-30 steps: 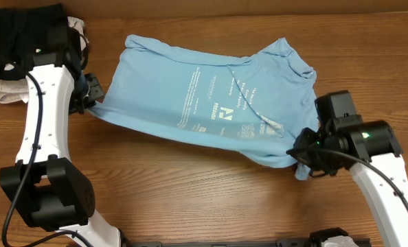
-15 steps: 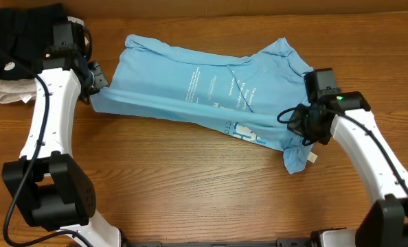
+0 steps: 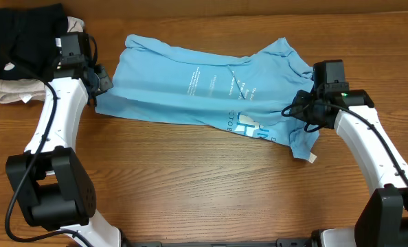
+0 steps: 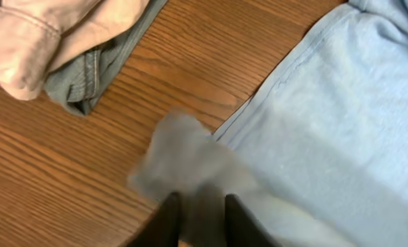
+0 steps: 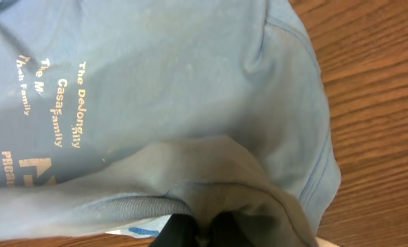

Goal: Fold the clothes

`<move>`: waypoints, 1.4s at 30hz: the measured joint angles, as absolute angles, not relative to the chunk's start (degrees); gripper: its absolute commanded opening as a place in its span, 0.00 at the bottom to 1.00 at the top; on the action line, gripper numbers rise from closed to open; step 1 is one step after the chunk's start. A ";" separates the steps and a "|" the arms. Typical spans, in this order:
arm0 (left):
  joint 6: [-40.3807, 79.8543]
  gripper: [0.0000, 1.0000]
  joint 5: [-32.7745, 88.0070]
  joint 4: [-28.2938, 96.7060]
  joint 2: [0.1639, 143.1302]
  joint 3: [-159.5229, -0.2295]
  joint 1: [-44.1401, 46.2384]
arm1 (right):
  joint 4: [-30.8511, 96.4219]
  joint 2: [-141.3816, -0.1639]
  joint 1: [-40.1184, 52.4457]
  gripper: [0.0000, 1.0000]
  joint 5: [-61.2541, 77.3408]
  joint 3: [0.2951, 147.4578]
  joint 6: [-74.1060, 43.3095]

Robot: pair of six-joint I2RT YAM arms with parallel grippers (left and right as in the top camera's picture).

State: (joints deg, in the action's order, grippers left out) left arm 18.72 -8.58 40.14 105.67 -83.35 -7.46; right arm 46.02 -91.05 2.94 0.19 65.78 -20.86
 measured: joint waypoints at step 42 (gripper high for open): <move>14.50 0.90 -0.10 50.72 105.67 -76.60 -7.49 | 44.49 -91.66 2.66 0.58 -0.60 49.98 -27.68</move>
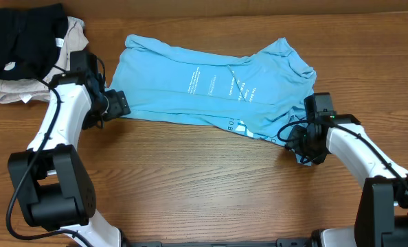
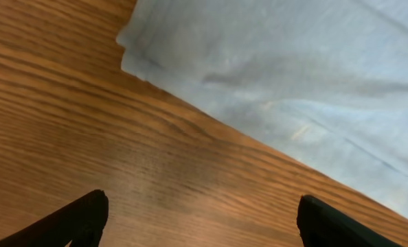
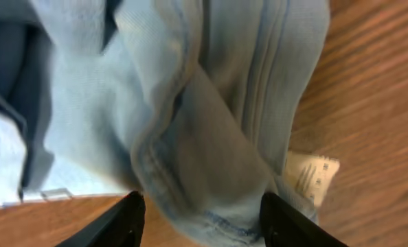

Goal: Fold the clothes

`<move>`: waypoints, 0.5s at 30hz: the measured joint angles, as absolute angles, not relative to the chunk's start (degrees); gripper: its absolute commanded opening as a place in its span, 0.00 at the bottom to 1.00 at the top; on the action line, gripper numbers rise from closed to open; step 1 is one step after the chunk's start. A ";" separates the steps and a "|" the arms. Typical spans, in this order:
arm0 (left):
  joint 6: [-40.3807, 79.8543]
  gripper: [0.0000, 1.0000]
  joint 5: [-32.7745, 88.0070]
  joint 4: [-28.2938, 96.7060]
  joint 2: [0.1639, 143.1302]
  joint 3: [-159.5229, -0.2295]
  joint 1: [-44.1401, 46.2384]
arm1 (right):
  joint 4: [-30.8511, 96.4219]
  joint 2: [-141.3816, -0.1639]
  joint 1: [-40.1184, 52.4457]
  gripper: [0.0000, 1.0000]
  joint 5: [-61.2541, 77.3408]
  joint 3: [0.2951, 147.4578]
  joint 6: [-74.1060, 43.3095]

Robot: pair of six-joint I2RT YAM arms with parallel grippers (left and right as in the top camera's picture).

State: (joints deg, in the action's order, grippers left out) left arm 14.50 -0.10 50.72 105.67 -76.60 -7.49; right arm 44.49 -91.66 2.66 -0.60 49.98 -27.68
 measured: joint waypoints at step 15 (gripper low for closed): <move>14.37 0.89 -3.16 42.59 105.67 -73.47 -7.46 | 43.88 -95.37 -1.89 0.58 -5.06 50.26 -30.17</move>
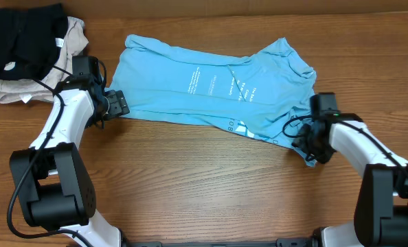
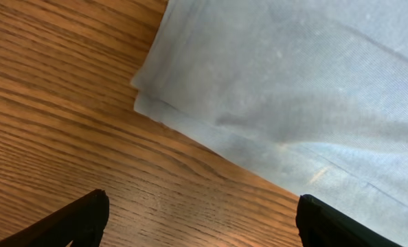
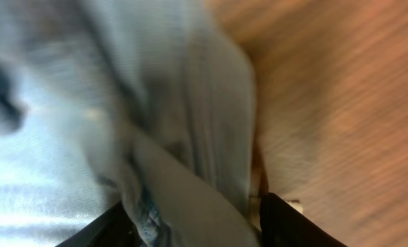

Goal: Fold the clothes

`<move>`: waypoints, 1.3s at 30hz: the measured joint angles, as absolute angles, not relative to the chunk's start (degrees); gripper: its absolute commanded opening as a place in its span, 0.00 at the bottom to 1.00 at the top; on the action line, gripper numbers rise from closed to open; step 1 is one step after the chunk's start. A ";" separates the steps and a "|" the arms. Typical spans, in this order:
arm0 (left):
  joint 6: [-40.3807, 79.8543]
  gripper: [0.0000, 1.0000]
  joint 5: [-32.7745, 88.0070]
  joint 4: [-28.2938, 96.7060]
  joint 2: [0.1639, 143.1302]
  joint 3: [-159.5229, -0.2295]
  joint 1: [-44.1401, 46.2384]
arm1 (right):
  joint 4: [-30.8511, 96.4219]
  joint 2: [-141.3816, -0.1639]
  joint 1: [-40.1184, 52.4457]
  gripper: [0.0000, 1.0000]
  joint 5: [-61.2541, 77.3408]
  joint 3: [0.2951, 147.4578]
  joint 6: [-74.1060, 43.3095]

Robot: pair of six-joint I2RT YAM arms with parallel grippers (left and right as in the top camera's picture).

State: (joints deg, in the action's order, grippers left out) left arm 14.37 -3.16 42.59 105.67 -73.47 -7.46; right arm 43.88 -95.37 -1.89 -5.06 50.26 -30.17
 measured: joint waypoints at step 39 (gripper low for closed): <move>2.72 0.99 7.05 48.88 120.46 -115.46 3.66 | 77.91 -94.72 -7.97 0.94 4.51 97.93 -15.18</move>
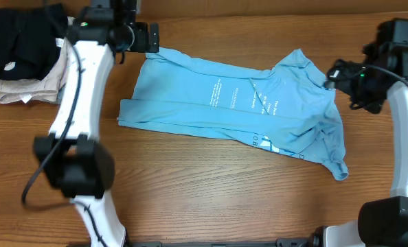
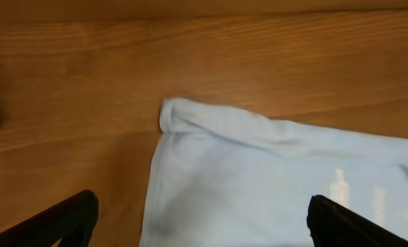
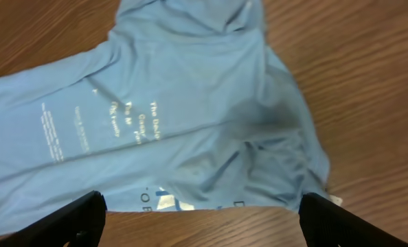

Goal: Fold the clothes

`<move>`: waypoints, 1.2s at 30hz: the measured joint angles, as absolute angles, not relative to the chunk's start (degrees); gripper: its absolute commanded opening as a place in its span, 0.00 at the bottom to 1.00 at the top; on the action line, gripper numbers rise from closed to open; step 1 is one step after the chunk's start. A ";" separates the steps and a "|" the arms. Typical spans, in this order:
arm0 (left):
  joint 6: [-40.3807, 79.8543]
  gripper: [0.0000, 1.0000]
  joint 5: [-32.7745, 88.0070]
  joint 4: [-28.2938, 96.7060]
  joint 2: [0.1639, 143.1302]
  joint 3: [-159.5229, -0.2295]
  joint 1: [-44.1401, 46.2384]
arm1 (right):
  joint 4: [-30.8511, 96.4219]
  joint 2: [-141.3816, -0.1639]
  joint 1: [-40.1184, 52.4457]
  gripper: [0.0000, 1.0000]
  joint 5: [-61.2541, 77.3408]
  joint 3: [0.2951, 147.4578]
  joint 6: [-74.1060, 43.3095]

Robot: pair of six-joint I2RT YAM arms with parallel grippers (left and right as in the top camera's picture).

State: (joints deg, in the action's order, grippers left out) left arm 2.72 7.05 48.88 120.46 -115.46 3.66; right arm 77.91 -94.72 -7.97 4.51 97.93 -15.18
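Note:
A light blue T-shirt (image 1: 238, 103) with white print lies spread flat on the wooden table, lengthwise from left to right. My left gripper (image 1: 149, 38) hangs open above the shirt's far left corner (image 2: 171, 113). In the left wrist view the left gripper (image 2: 200, 206) holds nothing, and its dark fingers (image 2: 66, 219) stand wide apart. My right gripper (image 1: 338, 74) is open above the shirt's far right side. The right wrist view shows the right gripper (image 3: 202, 202) high over the printed cloth (image 3: 190, 137), with nothing in it.
A black garment (image 1: 18, 34) lies on a beige one (image 1: 15, 90) at the table's far left corner, behind the left arm. Bare wood (image 1: 204, 192) runs along the near side of the shirt.
Both grippers have gone from the shirt's near corners, low at the table, to high over its far edge. The shirt now lies further right and flatter on its right side.
First both grippers were shut on shirt cloth, the left on the near left corner, the right on the near right part. Then the left stood open beside its corner, the right low over bunched cloth. Now both hang open, high over the shifted shirt.

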 measured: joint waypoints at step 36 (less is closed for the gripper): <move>-0.89 0.48 6.20 22.41 142.91 -117.05 4.54 | 78.00 -94.72 -4.78 0.93 4.67 97.93 -15.18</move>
State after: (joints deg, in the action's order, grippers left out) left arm -0.89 6.20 22.41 142.91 -117.05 4.54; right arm 78.00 -94.72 -4.78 4.67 97.93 -15.18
